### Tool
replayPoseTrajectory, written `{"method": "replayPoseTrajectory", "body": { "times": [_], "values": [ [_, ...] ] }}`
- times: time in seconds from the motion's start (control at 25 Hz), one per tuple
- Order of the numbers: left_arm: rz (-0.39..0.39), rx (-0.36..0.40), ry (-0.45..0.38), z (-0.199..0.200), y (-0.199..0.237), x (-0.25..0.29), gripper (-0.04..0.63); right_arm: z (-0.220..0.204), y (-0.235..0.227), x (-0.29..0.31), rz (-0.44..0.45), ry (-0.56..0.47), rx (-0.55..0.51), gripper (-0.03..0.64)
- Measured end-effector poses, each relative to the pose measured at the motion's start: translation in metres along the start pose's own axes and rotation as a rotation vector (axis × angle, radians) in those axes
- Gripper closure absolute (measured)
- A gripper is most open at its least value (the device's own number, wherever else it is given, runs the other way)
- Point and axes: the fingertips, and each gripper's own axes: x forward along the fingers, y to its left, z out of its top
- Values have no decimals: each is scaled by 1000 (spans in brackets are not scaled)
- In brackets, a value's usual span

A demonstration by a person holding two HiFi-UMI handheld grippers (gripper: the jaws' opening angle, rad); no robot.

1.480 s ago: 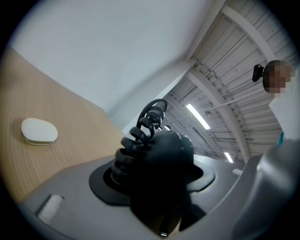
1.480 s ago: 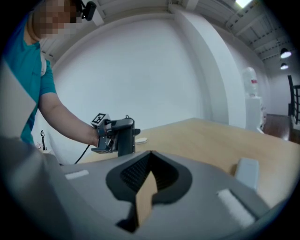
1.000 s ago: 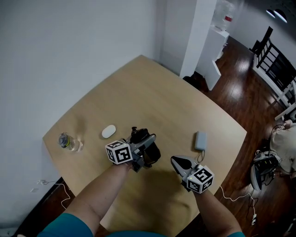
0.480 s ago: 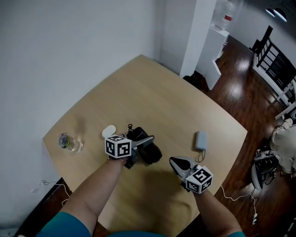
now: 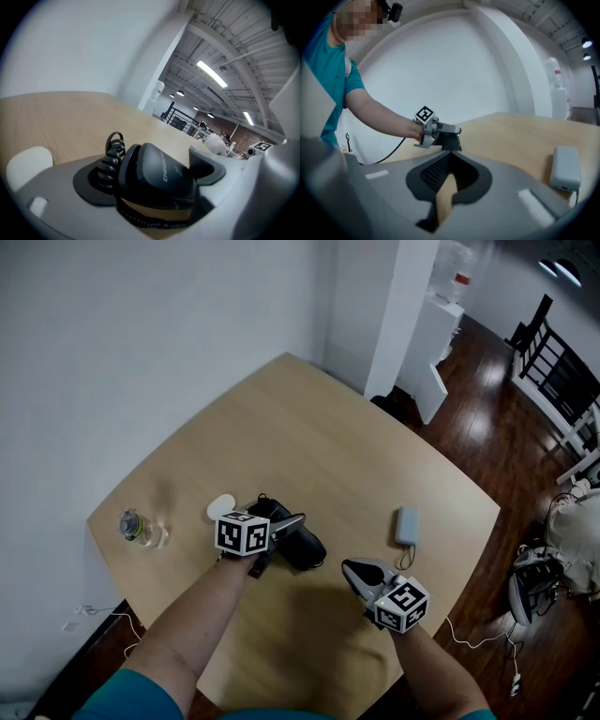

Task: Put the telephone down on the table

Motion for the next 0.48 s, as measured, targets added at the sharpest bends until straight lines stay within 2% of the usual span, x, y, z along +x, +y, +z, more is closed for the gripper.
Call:
{"method": "replayPoseTrajectory", "body": {
  "times": [0.12,0.2,0.28,0.36,0.48],
  "values": [
    [58,-65,-2,-8,16,-4,98,0,1,3,0,-3,3,614],
    [83,-71,5,-14,26,-7,79,0,1,4,1,-5,4,614],
    [89,-25,8,-15,29,-11,74,1,1,3,-1,-4,4,614],
    [102,54,-7,-11,30,-16,71,1,-1,3,-3,-4,7,614],
    [158,157,-54,-3,35,-29,79,0,-1,4,-2,-1,11,614]
  ]
}}
